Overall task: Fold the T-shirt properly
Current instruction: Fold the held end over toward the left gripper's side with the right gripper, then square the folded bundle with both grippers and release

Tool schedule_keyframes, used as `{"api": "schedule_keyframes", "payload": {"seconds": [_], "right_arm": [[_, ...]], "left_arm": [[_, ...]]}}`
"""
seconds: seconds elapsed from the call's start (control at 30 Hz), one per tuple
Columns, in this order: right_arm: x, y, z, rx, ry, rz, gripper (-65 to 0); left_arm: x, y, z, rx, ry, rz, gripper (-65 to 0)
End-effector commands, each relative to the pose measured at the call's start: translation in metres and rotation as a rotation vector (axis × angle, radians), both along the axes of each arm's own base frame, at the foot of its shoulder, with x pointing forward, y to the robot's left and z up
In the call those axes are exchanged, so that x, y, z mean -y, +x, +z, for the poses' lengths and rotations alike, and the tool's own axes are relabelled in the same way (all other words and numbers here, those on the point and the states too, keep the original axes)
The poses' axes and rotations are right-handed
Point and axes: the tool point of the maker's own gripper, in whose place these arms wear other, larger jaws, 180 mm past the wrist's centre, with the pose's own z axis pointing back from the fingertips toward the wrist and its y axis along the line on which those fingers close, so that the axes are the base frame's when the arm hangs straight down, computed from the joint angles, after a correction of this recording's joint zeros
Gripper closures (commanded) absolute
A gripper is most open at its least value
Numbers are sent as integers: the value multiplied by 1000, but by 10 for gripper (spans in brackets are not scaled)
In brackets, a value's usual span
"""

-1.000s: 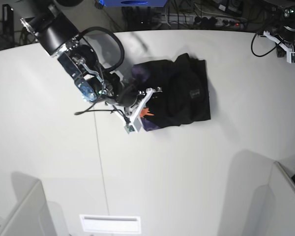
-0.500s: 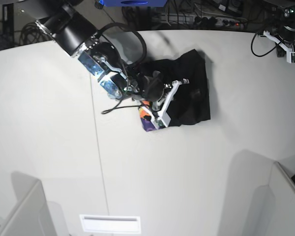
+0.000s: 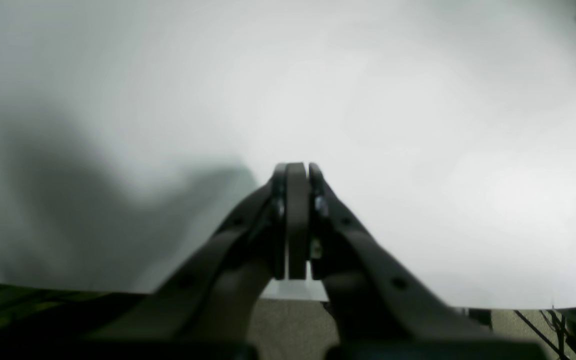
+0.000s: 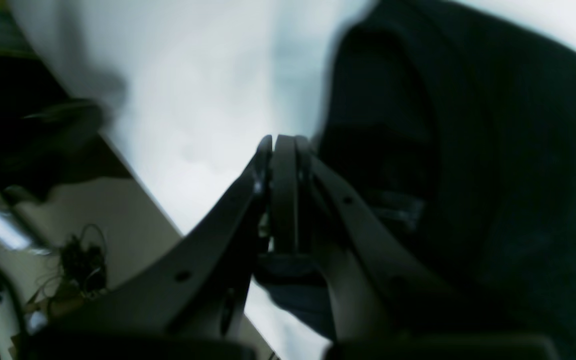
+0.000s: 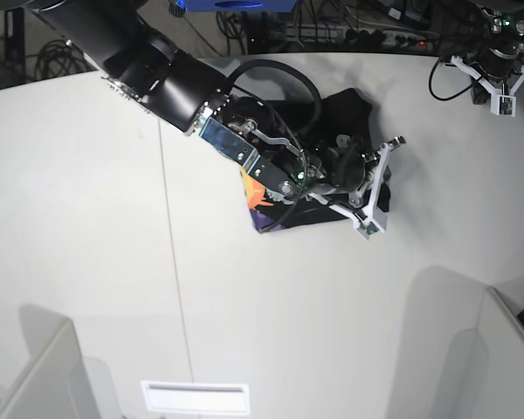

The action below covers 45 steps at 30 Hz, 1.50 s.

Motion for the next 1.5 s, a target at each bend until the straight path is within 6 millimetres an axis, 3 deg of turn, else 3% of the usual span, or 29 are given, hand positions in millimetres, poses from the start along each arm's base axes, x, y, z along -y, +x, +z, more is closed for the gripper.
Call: {"api": "schedule_keyframes", "payload": {"seconds": [0.0,0.13,0.3,0.33,0.43,0.5,0.6,0.83,1.0,1.1,1.2,1.33,1.47], "right_arm": [[1,13,18,49,37,-15,0],[32,29,26,51,81,-110,0],[81,39,28,31,77,-201,0],[92,42,28,35,72,-222,0],[123,46,27,51,62,-279,0],[143,48,24,56,46,-312,0],[160,46,18,50,29,-343,0],[176,34,14,54,6,-345,0],[178,28,15,59,7,-341,0],[178,24,11,46,6,-343,0],[179,20,7,34,4,-347,0],[201,25,3,16,2,-426,0],[212,26,9,46,24,-436,0]], "left_arm": [[3,9,12,35,18,-33,0],[41,27,26,133,-98,-109,0],[80,45,61,331,-353,-124,0],[82,48,66,361,-387,-123,-53],[89,53,76,405,-476,-115,-332],[96,60,80,411,-529,-127,-477],[103,73,80,389,-566,-153,-586],[107,103,57,327,-597,-68,-584],[140,109,23,191,-579,-129,-584],[149,111,9,159,-615,-131,-584],[147,110,-5,142,-646,-87,-553],[144,106,-20,124,-676,-46,-472],[145,107,-27,115,-693,-33,-449]]}}
